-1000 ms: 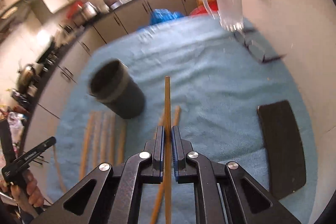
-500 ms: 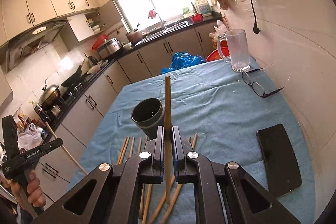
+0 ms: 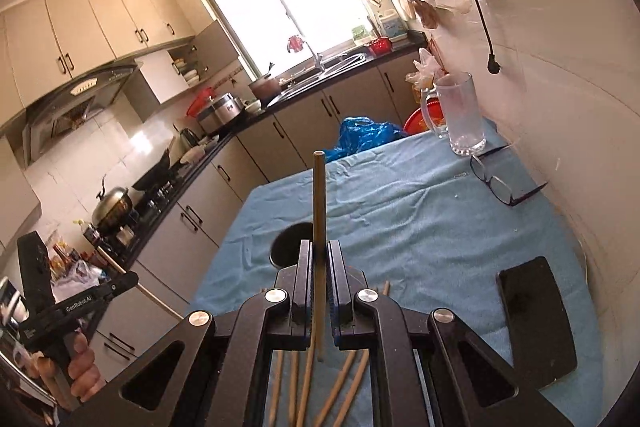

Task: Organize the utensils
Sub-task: 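Lift the right tool's chopstick upright toward the black holder while the left tool carries its own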

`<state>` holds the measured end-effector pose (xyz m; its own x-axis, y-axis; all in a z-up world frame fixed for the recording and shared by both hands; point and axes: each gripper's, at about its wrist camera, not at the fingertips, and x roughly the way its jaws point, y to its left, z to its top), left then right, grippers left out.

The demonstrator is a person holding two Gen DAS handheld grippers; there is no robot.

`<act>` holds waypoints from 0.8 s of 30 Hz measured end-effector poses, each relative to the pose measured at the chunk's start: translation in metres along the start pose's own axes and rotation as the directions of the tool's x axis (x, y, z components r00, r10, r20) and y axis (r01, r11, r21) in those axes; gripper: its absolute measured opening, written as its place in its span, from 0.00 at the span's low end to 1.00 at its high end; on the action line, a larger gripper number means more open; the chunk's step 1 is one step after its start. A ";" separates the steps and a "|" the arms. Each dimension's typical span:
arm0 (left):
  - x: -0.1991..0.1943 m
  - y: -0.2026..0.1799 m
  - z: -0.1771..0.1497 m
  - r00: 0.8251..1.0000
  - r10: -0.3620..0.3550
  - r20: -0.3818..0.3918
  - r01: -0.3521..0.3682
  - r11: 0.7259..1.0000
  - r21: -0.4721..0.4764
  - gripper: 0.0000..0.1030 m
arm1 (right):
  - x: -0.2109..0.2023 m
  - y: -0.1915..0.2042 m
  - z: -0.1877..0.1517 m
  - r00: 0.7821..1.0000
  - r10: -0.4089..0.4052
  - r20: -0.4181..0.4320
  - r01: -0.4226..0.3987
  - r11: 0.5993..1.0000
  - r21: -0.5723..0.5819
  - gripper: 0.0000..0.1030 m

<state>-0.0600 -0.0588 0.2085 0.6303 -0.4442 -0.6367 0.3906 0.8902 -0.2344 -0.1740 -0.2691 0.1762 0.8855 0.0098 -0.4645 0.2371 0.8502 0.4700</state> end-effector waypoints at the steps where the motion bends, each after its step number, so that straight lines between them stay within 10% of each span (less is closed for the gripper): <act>1: -0.001 -0.003 0.004 1.000 -0.006 0.005 0.006 1.000 0.003 0.06 | 0.000 0.000 0.003 1.000 0.003 0.004 -0.003 1.000 0.002 0.07; 24: 0.054 -0.061 0.110 0.992 -0.116 0.043 0.117 0.993 -0.010 0.06 | 0.058 0.021 0.087 0.997 0.037 0.061 -0.040 0.998 0.057 0.07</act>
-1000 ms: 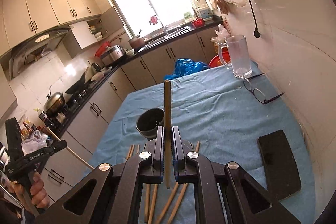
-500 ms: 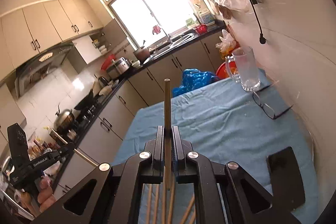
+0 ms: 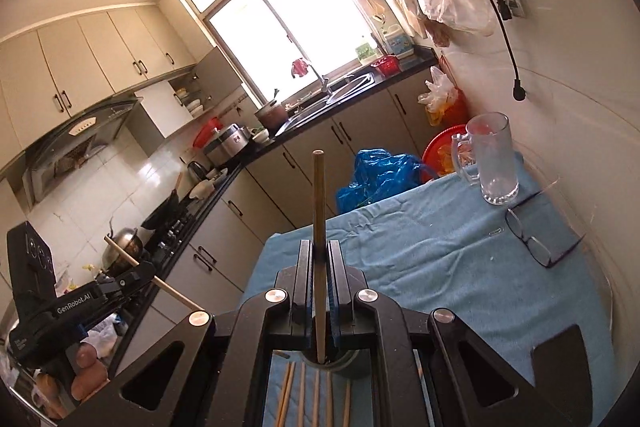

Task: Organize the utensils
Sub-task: 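Lift the right tool's chopstick upright toward the black holder while the left tool carries its own, then open the right tool over the black holder while the left tool releases its chopstick there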

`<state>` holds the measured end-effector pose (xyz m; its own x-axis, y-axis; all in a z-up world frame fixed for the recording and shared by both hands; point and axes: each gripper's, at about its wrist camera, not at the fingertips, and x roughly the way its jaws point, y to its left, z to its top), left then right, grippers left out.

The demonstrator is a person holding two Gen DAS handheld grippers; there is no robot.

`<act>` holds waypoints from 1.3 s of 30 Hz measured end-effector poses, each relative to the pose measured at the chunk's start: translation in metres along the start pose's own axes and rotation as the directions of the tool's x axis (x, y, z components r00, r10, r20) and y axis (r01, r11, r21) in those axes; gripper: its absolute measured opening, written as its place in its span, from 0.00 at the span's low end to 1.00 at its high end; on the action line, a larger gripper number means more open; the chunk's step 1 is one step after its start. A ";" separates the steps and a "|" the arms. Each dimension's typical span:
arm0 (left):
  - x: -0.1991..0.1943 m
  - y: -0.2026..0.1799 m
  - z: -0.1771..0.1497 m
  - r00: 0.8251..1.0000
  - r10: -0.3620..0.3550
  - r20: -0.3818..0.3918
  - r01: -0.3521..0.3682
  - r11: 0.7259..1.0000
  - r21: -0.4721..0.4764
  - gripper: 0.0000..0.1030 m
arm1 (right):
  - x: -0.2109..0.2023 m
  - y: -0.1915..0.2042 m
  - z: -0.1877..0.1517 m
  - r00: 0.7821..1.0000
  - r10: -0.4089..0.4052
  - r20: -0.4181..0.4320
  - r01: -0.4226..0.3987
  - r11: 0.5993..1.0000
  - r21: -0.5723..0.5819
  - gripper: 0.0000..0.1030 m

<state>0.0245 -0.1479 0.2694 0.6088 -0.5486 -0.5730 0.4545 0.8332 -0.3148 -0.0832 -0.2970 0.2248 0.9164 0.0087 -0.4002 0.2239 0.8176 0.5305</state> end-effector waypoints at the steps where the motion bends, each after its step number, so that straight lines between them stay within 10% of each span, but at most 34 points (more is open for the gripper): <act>1: 0.006 0.000 0.001 1.000 -0.003 -0.009 0.003 1.000 -0.004 0.06 | 0.006 -0.002 0.001 1.000 -0.002 -0.006 0.002 1.000 0.002 0.07; 18: 0.100 0.023 -0.032 0.983 0.003 -0.182 -0.007 1.000 -0.020 0.07 | 0.109 -0.026 -0.039 0.971 -0.043 -0.235 0.047 0.999 0.012 0.08; 31: 0.045 0.023 -0.034 0.995 -0.029 -0.098 0.029 1.000 0.003 0.24 | 0.055 -0.031 -0.037 0.987 -0.037 -0.157 0.041 0.999 0.023 0.29; 39: 0.000 0.048 -0.089 0.997 0.033 -0.075 -0.032 0.999 0.008 0.32 | 0.019 -0.042 -0.090 0.977 -0.069 -0.200 0.071 0.998 -0.002 0.34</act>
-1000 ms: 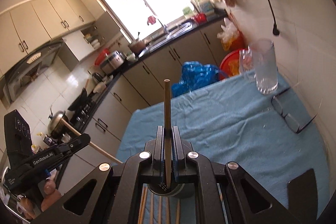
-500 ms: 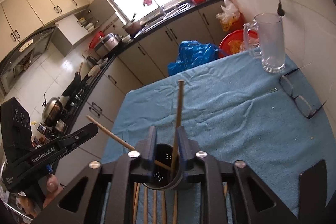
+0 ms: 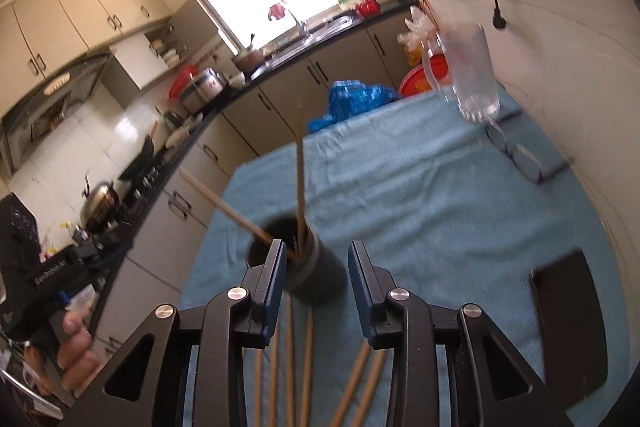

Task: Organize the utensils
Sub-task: 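Open the right tool over the black holder while the left tool releases its chopstick there, then move the right tool back to the chopstick row and grasp a chopstick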

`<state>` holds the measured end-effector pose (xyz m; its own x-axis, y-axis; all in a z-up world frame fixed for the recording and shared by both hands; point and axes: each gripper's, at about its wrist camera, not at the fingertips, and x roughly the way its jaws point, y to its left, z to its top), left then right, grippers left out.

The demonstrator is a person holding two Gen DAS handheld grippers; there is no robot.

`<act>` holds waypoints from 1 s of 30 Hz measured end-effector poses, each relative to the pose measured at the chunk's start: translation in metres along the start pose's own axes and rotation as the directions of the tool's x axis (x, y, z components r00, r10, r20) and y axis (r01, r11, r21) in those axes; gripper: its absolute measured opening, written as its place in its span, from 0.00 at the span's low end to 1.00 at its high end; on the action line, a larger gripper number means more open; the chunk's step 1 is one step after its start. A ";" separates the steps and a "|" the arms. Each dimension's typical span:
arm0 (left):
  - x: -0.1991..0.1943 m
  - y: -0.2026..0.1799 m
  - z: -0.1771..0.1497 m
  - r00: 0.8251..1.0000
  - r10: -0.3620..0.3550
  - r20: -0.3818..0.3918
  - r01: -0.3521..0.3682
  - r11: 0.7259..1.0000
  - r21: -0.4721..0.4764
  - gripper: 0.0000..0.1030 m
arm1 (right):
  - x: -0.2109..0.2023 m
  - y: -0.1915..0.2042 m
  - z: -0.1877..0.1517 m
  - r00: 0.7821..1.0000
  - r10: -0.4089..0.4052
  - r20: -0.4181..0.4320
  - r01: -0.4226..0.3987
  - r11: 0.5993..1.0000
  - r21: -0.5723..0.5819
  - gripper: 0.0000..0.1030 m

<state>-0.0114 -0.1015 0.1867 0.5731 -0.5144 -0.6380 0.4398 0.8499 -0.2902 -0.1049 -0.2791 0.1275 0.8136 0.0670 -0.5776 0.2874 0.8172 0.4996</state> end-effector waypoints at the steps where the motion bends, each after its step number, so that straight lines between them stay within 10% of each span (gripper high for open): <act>1: -0.002 0.005 -0.011 1.000 0.006 -0.010 -0.006 1.000 -0.006 0.32 | -0.001 -0.002 -0.010 1.000 -0.006 -0.015 0.006 1.000 -0.001 0.34; 11: -0.030 0.043 -0.104 0.991 0.050 -0.124 -0.058 0.997 -0.059 0.32 | -0.011 -0.008 -0.088 0.992 -0.040 -0.120 0.039 0.999 -0.007 0.34; 21: -0.092 0.037 -0.115 0.998 0.028 -0.060 -0.031 0.999 -0.044 0.32 | -0.080 0.035 -0.105 0.998 0.053 -0.033 -0.055 0.996 -0.065 0.34; 30: -0.058 0.056 -0.115 0.989 0.020 -0.150 -0.036 0.994 -0.102 0.32 | -0.069 0.029 -0.098 0.999 0.029 -0.045 -0.032 0.998 -0.054 0.34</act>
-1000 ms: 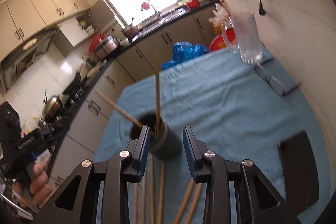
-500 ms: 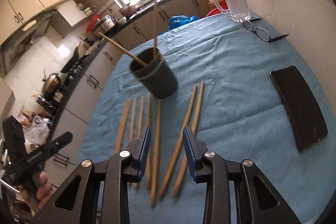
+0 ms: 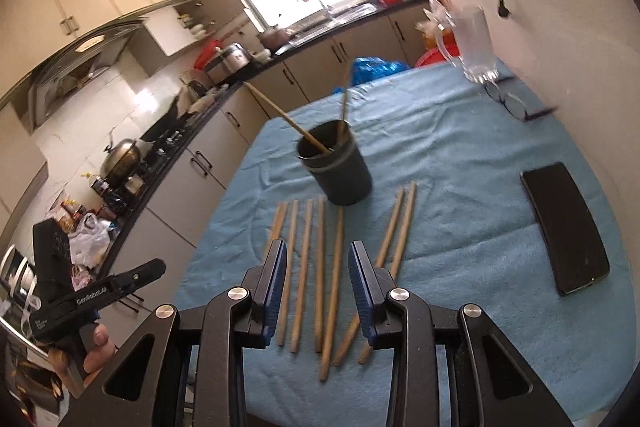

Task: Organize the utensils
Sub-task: 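Move the right tool back to the chopstick row and grasp a chopstick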

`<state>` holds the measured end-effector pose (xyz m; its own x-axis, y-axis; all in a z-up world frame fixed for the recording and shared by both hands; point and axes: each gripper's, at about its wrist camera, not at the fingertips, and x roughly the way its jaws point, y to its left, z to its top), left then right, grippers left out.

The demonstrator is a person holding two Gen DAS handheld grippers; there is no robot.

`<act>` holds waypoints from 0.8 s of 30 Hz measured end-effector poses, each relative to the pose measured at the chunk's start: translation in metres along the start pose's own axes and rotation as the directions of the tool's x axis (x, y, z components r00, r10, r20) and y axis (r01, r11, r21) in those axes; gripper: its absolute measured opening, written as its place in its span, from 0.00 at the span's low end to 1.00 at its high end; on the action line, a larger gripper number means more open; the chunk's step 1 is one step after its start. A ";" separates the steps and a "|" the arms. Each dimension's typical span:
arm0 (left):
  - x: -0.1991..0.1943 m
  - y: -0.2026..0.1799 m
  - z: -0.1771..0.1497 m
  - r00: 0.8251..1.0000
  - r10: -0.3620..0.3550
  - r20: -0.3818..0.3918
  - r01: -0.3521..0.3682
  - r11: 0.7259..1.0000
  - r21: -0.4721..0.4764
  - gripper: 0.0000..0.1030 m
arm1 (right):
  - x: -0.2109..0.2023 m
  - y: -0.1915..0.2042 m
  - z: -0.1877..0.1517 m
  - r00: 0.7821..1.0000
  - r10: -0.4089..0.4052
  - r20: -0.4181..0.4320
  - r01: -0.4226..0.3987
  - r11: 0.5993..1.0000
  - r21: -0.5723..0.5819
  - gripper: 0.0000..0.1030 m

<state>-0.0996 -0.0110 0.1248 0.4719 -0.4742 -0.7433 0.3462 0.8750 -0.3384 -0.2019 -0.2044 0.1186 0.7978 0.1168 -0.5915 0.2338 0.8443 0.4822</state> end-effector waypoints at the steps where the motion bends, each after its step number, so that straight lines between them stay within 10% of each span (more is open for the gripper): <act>1: 0.006 0.001 0.001 1.000 0.002 -0.011 -0.002 1.000 -0.002 0.32 | 0.005 -0.004 0.001 1.000 -0.008 -0.011 0.008 1.000 0.013 0.34; 24: 0.081 0.021 0.011 0.989 0.014 -0.149 -0.022 0.998 -0.051 0.32 | 0.149 -0.071 0.029 0.928 -0.252 -0.275 0.272 0.962 0.036 0.21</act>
<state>-0.0451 -0.0317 0.0636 0.3508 -0.4417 -0.8257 0.2941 0.8891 -0.3507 -0.0831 -0.2619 0.0148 0.5287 0.0390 -0.8479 0.4621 0.8247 0.3261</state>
